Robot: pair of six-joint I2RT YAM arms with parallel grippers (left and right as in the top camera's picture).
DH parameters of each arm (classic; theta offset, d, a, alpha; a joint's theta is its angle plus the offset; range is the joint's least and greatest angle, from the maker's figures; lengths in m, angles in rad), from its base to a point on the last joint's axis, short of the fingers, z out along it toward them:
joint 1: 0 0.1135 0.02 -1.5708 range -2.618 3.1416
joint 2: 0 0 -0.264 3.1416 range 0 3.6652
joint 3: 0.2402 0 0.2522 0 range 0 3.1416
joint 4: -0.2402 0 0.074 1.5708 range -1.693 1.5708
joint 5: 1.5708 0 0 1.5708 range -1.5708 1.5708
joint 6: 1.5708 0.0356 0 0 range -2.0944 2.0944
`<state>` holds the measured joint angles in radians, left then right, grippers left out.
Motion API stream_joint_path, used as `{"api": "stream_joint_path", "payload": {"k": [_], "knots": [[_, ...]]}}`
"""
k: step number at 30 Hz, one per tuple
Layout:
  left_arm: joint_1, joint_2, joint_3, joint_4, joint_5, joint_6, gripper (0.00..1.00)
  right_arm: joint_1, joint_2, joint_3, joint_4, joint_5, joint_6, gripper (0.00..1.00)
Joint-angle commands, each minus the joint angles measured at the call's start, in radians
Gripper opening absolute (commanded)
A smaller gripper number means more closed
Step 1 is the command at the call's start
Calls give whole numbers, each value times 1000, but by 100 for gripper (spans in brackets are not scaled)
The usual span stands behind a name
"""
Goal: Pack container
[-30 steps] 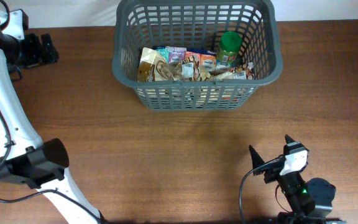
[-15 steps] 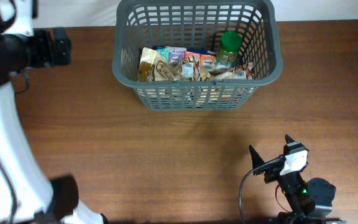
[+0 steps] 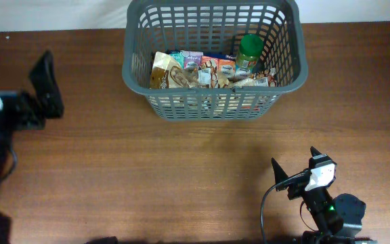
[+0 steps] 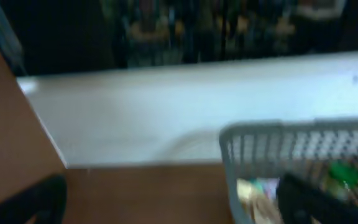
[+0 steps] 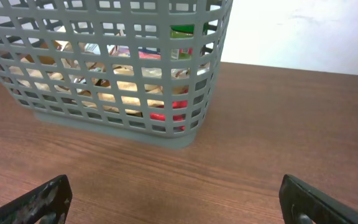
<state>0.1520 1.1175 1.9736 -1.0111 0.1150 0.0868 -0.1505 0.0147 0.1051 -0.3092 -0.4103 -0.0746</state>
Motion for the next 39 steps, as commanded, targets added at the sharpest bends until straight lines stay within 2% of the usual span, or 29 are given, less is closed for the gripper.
{"api": "stream_joint_path", "payload": {"k": [1, 5, 11, 23, 30, 39], "knots": [[-37, -143, -354, 218, -7, 15, 99, 6, -11, -10, 3, -13, 9, 99], [-65, -319, -732, 500, -7, 15, 99, 6, -11, -10, 3, -13, 9, 99], [-76, -531, -1161, 790, -7, 15, 99, 6, -11, -10, 3, -13, 9, 99], [-117, -909, -1764, 1172, -8, 16, 99, 6, -11, -10, 3, -13, 9, 99], [-130, -1058, -1939, 1221, -7, 16, 99, 6, -11, -10, 3, -13, 9, 99], [-132, -1113, -1965, 1135, -7, 16, 99, 6, -11, -10, 3, -13, 9, 99]]}}
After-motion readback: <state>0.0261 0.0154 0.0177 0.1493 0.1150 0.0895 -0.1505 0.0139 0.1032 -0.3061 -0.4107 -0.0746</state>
